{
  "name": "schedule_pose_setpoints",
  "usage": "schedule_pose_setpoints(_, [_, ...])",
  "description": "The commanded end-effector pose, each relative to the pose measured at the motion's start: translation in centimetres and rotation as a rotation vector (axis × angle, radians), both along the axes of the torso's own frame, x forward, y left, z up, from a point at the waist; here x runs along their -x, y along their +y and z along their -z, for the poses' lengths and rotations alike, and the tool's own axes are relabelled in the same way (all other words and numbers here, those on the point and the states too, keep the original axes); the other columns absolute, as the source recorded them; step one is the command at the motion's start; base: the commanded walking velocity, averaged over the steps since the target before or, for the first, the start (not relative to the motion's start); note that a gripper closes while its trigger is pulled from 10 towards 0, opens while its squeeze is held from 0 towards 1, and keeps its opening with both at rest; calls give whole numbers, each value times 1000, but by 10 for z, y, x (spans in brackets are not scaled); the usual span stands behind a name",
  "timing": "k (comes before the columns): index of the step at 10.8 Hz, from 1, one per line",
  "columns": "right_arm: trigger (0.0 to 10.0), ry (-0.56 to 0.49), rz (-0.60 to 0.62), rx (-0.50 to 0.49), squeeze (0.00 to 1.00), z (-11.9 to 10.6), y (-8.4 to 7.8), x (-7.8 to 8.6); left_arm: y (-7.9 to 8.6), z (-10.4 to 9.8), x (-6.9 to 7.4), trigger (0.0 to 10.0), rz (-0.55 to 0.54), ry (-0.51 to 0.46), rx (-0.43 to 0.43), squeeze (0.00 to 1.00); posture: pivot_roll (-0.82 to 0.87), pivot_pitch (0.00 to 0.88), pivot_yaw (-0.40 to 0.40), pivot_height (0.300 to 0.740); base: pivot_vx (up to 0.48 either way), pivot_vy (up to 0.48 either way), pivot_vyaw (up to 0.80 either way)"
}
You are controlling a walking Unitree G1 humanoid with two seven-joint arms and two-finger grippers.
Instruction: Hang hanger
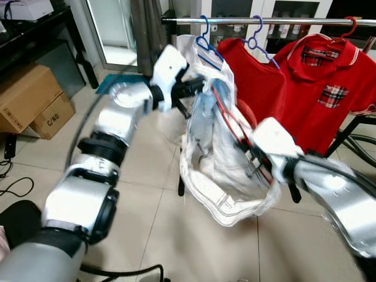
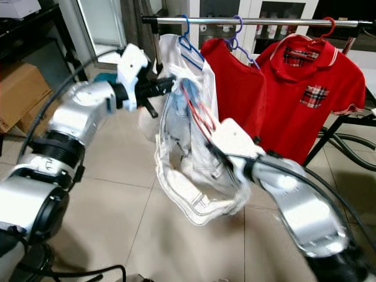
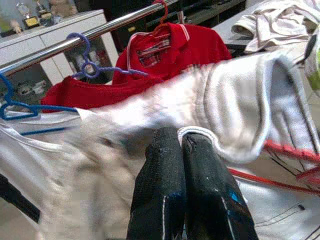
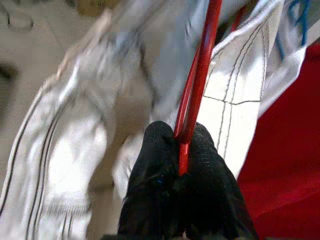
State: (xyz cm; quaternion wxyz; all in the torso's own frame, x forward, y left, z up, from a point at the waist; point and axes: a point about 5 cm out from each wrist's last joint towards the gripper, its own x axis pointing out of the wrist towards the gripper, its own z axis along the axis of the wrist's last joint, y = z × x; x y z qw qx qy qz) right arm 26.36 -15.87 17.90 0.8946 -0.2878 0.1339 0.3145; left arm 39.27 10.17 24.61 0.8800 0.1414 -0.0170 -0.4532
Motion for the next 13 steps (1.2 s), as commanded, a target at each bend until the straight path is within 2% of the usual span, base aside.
schedule_pose_setpoints(1, [10000,86,-13,23,0,14,-1,4,-10,-50,6,0,97,-129,58,0,-127,0,68,740,0,0,0])
schedule_pose_setpoints(2, [10000,77,-8,12,0,14,3,1,-19,-41,13,0,179,-89,8,0,-126,0,70,740,0,0,0])
schedule_pose_setpoints(3, [10000,54,6,-13,0,9,11,-7,-28,-19,17,0,207,-54,-80,0,-129,0,75,740,0,0,0])
schedule_pose_setpoints(4, [10000,73,25,-34,0,9,16,-10,-33,-7,19,0,204,-34,-103,0,-131,0,75,740,0,0,0])
schedule_pose_setpoints(7, [10000,146,38,92,0,28,14,-9,-36,-4,21,0,181,-44,-113,0,-127,0,66,740,0,0,0])
schedule_pose_setpoints(9, [10000,206,57,148,0,44,0,-4,-19,-13,16,0,107,-87,-171,0,-121,0,61,740,0,0,0])
schedule_pose_setpoints(10, [10000,241,74,160,0,49,-11,0,-7,-20,13,0,61,-113,-177,0,-122,0,63,740,0,0,0])
schedule_pose_setpoints(12, [10000,265,82,174,0,53,-21,4,4,-26,10,0,17,-137,-190,0,-123,0,63,740,0,0,0])
schedule_pose_setpoints(13, [10000,256,62,116,0,49,-27,7,17,-28,6,0,-43,-151,-226,0,-121,0,63,740,0,0,0])
